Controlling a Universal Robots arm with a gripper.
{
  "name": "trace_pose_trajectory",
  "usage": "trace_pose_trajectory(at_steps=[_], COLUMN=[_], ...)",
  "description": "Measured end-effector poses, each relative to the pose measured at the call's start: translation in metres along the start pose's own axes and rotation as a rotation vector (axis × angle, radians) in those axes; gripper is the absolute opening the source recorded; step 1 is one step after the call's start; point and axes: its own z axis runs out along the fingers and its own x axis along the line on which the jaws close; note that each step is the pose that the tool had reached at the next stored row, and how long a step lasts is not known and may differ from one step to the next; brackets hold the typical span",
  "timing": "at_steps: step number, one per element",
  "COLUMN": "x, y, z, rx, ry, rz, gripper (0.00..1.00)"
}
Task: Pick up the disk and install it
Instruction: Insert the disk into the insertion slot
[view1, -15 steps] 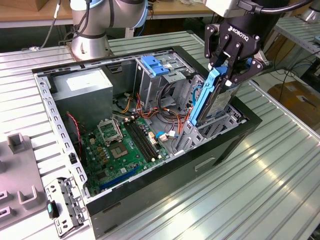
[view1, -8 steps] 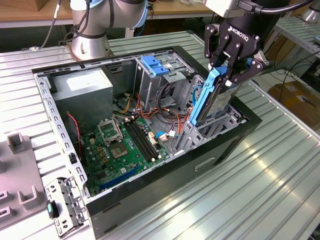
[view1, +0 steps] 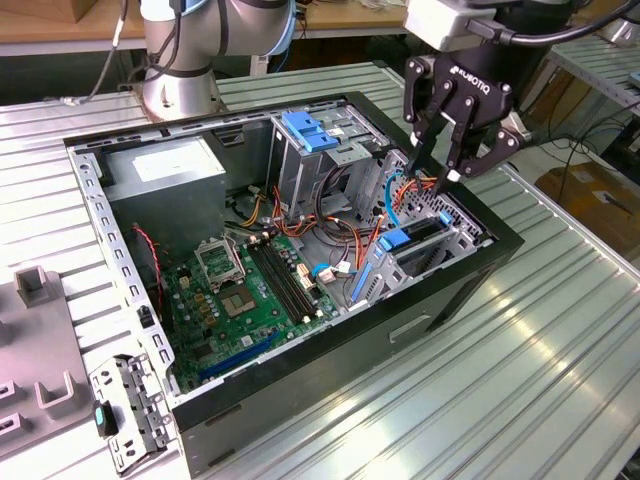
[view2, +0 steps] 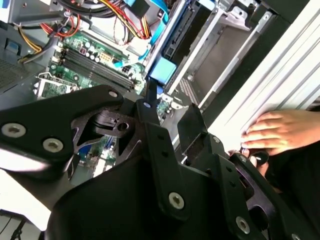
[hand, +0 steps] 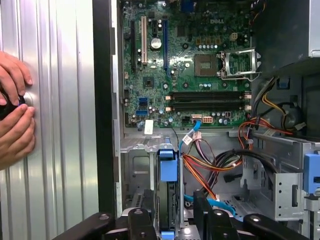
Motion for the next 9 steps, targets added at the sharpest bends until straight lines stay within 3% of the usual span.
trace_pose_trajectory(at_steps=[5,8,9], x=[-0.0003,-0.0004,-0.0004], y=[-0.0001,-0.0017,-0.0021], z=[0.0147,0.0217,0.0236], rx=[0.0001,0.0001,0.0001], ry=[-0.0001,0.0000,-0.0001], rz=[-0.004,-0.004,-0.004], gripper=[0.43,0.24,0.24])
